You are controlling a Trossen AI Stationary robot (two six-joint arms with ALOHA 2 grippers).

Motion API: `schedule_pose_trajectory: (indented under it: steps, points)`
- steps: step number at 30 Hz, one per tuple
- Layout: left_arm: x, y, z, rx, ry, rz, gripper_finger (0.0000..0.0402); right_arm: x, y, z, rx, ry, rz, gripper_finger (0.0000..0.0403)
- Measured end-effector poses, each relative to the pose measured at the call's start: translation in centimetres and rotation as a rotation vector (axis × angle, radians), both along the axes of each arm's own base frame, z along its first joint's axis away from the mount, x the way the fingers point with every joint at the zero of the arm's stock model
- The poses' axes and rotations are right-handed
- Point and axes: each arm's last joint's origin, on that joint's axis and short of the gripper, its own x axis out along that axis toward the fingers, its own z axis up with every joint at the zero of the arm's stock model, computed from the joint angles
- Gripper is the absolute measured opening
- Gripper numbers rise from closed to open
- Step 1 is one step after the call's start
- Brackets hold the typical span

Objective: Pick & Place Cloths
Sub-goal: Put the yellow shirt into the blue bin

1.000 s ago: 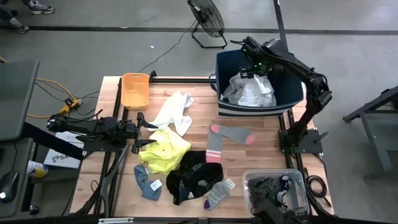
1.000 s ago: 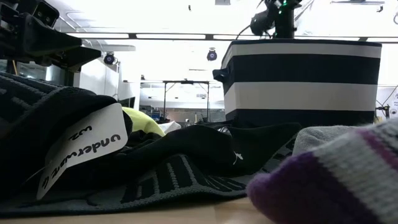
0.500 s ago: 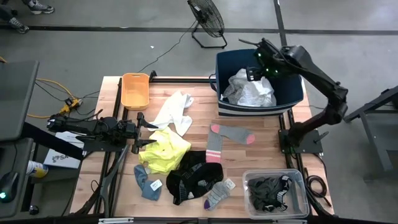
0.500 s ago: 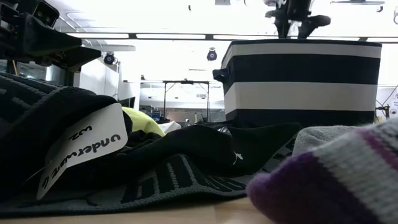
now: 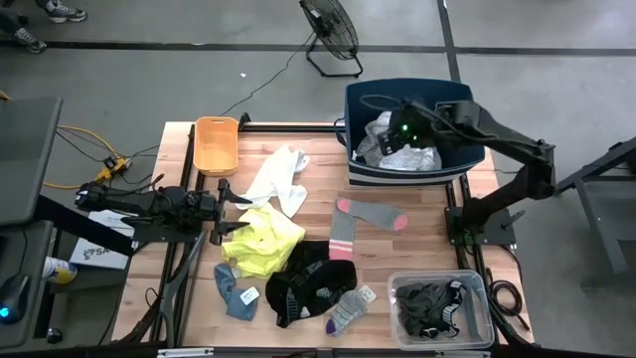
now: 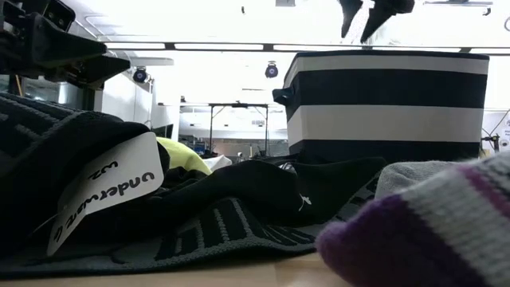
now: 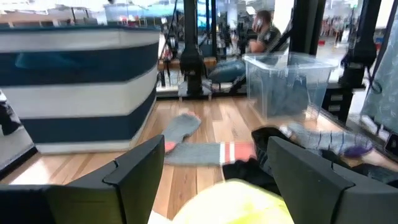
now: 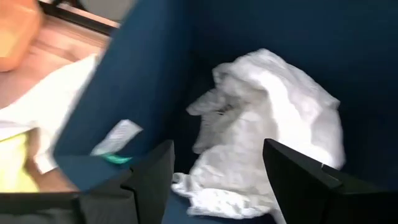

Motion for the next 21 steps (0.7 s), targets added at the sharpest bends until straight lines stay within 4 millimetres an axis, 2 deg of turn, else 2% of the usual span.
schedule_pose_trajectory:
  steps: [11,21]
  points:
    - [0.0,0.0,0.0,-0.073,0.022,-0.004,0.0281,1.8,4.4,0.6,-0.092,-0.097,0.129,0.0237]
    - [-0.1,-0.1,-0.1,-0.109,0.04,-0.042,0.0281,2.2,6.6,0.9,-0.143,-0.139,0.19,0.0237]
